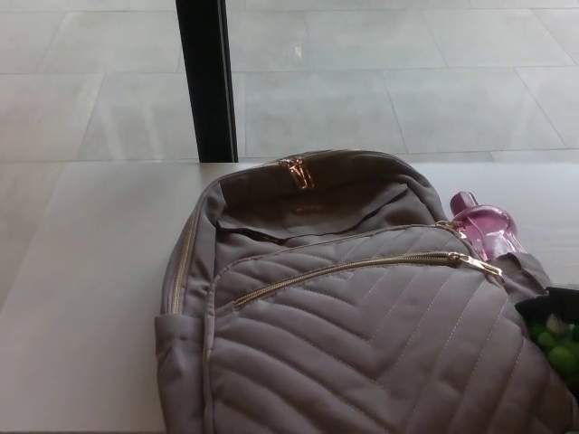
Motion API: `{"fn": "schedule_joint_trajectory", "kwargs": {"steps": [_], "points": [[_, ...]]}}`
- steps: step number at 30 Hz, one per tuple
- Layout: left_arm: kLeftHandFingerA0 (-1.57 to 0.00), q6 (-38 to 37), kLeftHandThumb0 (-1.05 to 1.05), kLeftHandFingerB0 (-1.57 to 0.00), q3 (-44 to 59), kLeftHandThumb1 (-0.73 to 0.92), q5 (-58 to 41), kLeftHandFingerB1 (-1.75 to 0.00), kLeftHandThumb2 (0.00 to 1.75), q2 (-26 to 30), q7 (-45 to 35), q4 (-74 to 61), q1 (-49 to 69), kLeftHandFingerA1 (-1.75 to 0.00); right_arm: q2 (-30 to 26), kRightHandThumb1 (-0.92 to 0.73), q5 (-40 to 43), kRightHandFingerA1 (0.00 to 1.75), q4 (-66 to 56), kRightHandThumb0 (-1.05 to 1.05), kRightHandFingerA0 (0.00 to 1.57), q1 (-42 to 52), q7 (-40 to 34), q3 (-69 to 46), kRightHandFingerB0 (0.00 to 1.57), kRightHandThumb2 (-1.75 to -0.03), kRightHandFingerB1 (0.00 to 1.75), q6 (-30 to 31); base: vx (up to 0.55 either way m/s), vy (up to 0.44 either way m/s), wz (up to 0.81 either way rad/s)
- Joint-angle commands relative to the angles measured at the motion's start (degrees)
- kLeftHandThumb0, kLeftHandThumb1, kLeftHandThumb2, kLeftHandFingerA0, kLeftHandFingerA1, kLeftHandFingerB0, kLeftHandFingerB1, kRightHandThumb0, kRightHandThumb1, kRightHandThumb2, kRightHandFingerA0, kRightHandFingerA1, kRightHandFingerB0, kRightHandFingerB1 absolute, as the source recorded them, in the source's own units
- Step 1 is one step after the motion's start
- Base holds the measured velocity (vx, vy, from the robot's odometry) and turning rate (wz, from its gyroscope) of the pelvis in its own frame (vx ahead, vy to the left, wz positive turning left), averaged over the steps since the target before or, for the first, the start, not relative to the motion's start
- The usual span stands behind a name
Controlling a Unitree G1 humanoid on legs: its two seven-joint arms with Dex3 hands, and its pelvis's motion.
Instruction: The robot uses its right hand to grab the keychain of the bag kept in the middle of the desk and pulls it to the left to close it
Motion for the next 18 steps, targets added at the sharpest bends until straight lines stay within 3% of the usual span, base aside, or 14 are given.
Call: {"fn": "schedule_joint_trajectory", "kwargs": {"steps": [1,18], "points": [[-0.61,-1.7,-0.64,-0.49,-0.29,0.67,-0.15,-0.41,0.61,1.48,-0.57,-0.02,0.33,-0.5,0.47,-0.67,-2.54,0.48,-0.59,-0.48,0.43,0.43,1.43,1.26,0.24,-0.6,0.3,-1.63,0.0,0.0,0.0],[-0.61,-1.89,-0.64,-0.49,-0.39,0.67,-0.24,-0.41,0.61,1.52,-0.6,0.16,0.29,-0.5,1.06,-0.67,-3.12,0.48,-0.58,-0.48,0.43,0.45,1.83,0.9,0.24,-0.6,0.3,-1.81,0.0,0.0,0.0]]}}
